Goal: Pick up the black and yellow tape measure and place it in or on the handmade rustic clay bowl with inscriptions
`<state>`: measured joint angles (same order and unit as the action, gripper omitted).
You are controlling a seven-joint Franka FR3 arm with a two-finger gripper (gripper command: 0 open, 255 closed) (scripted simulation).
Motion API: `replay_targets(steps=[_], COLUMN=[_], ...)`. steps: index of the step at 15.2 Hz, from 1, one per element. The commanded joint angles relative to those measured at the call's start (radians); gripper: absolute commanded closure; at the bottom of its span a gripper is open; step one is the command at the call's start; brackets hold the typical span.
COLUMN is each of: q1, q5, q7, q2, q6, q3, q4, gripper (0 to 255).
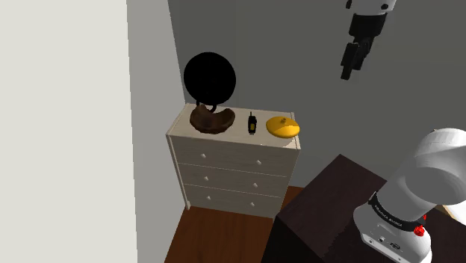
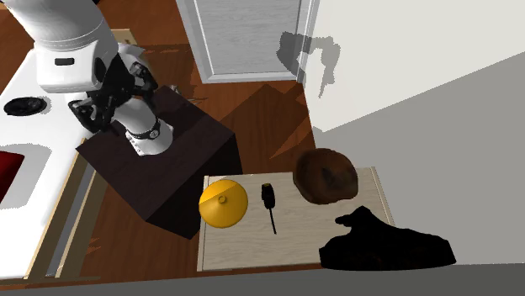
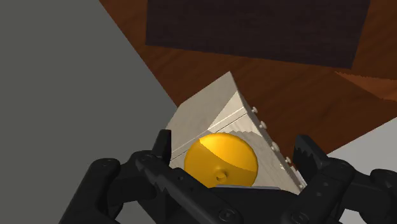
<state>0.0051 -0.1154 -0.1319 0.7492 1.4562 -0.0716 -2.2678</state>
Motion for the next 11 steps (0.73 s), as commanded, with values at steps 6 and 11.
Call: replay_targets(steps=[6,11], q1=[0.001,0.003], q5=[0.053,0.1], q7=[0.101,0.19], q2=[-0.148,-0.315], q6=[0.118,0.226], q3=[0.026,0.047], q4=[0.0,0.033], gripper=[0,0])
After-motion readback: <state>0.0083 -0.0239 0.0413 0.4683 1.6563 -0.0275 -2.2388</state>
